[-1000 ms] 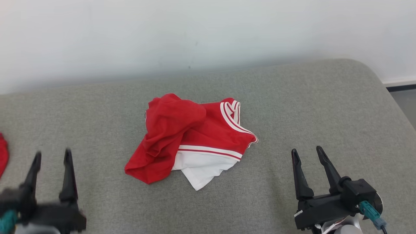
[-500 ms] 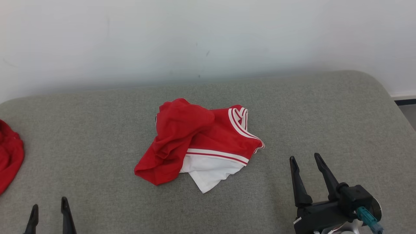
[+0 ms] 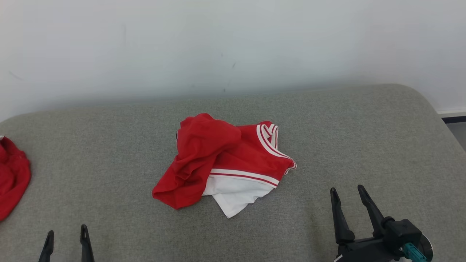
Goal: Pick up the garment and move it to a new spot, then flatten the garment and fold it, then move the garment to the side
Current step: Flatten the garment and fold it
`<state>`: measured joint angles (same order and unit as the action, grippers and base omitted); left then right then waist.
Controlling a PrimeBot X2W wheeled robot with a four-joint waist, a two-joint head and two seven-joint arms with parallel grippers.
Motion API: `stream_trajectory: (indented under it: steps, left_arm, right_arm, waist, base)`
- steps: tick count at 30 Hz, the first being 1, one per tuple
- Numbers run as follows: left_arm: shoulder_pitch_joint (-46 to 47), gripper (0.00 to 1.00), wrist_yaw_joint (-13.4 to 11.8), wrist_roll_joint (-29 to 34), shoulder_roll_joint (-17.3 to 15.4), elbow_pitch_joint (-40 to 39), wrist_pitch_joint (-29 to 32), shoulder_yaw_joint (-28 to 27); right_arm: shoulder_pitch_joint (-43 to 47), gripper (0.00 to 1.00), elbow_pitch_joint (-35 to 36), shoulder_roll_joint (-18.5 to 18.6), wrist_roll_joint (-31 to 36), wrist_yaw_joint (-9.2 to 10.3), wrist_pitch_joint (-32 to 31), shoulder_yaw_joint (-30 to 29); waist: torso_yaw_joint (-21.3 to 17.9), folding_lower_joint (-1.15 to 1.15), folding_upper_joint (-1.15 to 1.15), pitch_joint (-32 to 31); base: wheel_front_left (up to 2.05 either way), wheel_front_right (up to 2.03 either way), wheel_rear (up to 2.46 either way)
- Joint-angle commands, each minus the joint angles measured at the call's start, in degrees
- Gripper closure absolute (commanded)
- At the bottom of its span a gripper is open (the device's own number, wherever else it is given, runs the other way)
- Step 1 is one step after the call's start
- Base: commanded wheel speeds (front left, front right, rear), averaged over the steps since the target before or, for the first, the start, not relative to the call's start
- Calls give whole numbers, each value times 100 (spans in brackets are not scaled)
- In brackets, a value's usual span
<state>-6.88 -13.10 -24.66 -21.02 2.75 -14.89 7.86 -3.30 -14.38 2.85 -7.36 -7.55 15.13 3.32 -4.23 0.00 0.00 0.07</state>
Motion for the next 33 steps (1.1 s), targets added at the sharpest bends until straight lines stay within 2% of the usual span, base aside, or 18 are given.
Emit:
stream_trajectory:
  steps: [1,26,33]
  left_arm:
    - [44,0,18,58,7,17,-38,18]
    - [121,0,89,170,16,148,-32,35]
    - [517,0,350,232,42,200,135,361]
  right_arm:
    - [21,0,-19,5,30,12,-6,-16]
    - [-1,0,-93,5,-18,12,0,-14]
    - [-46,0,-83,6,-27,12,-24,25]
  waist:
    - [9,0,0,6]
    - [14,0,0,21]
    - [61,0,0,93]
  base:
    - [0,0,0]
    - [0,0,0]
    - [0,0,0]
